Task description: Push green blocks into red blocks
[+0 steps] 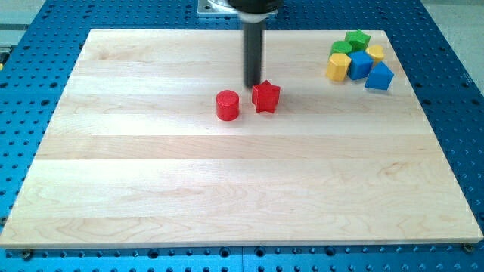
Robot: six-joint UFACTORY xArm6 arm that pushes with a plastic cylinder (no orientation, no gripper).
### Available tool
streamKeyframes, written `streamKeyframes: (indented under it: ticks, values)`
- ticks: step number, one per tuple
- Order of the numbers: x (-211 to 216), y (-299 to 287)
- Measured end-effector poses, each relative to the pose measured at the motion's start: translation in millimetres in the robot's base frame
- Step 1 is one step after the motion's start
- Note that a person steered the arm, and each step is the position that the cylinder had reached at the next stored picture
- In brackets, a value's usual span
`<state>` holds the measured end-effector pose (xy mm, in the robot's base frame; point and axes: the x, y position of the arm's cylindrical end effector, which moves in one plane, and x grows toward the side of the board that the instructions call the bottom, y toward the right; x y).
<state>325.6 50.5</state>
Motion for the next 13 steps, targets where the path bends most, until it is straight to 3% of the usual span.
streamKeyframes:
  ticks: [1, 2, 3, 4, 5, 6, 8, 13]
  values:
    - [18, 46]
    - [39, 1]
    - [28, -6]
    - [-55, 20]
    - [-118, 105]
    - [-135, 160]
    - [-134, 226]
    - [-120, 233]
